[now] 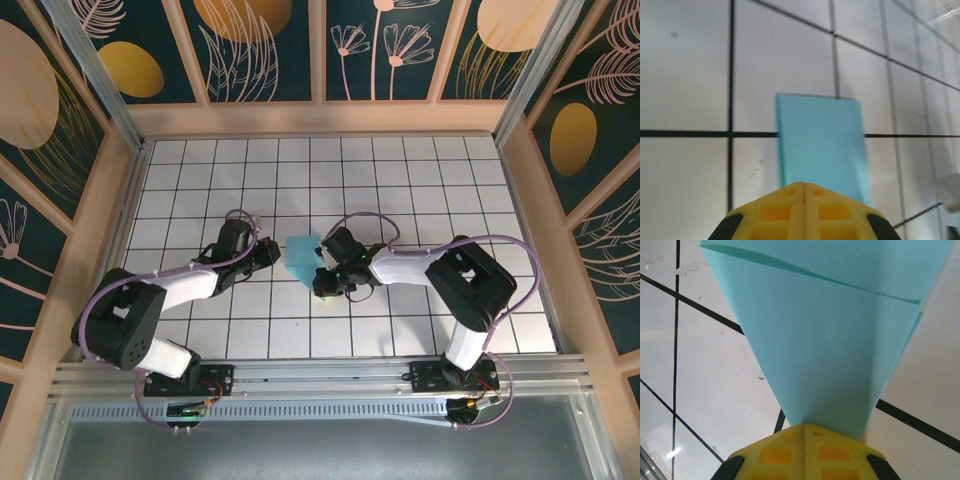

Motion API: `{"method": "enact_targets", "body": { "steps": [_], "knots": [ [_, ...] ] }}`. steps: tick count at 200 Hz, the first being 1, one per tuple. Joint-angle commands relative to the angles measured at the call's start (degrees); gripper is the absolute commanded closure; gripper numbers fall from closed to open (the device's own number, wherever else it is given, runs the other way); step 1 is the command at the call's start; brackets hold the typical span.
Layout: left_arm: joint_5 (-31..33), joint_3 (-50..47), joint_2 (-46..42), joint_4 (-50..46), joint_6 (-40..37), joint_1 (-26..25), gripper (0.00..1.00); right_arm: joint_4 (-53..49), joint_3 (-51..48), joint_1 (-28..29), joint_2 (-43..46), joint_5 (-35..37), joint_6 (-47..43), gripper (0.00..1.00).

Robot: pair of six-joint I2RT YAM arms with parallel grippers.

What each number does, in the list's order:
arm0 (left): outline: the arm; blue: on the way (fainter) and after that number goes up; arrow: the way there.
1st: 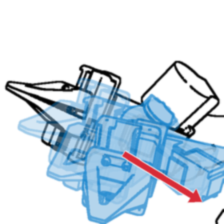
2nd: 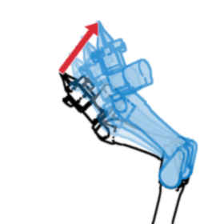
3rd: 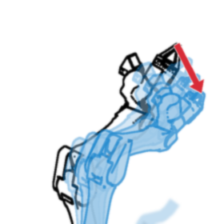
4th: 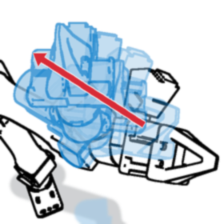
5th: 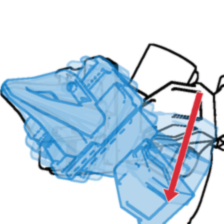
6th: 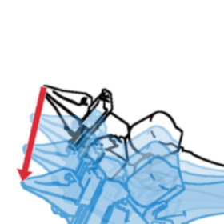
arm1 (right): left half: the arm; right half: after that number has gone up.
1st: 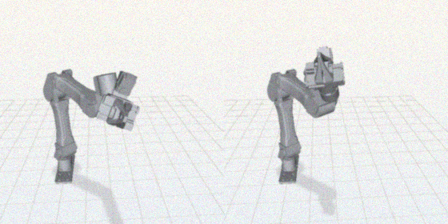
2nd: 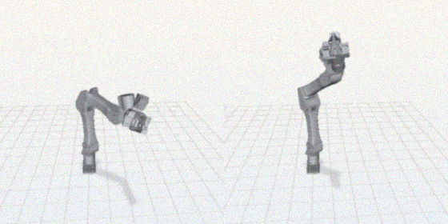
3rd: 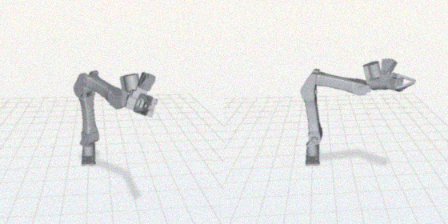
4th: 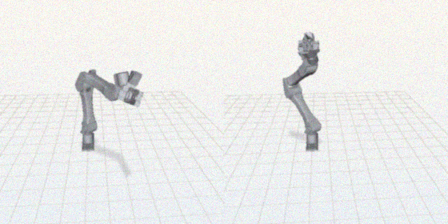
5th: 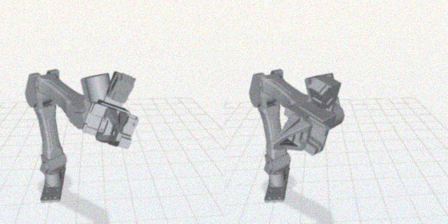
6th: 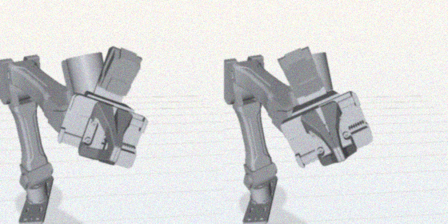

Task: Fold a paper plane with a square sheet of paper (fold left side to right side)
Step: Third fold the triangle at the center of the table.

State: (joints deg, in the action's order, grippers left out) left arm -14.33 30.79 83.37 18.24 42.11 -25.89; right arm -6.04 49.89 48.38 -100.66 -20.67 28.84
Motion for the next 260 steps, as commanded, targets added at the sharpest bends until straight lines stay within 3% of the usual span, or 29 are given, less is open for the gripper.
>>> {"method": "enact_targets", "body": {
  "steps": [1,42,119,260],
  "knots": [
    [-3.3,0.0,-1.8,0.3,-2.8,-2.8,1.0,-6.6,-1.6,0.1,-3.8,5.2,-0.9,1.0],
    [-3.2,-0.1,2.1,3.9,-0.2,-9.5,1.0,-6.6,-2.0,0.1,-3.7,5.3,-0.7,1.0],
    [-2.1,-0.5,10.5,6.3,0.8,-10.5,1.0,-6.5,-1.5,0.2,-3.8,4.9,-0.5,1.0],
    [1.3,-1.5,12.9,4.3,0.7,-10.5,1.0,1.8,2.2,0.0,2.5,-4.3,3.4,1.0]
  ]
}}
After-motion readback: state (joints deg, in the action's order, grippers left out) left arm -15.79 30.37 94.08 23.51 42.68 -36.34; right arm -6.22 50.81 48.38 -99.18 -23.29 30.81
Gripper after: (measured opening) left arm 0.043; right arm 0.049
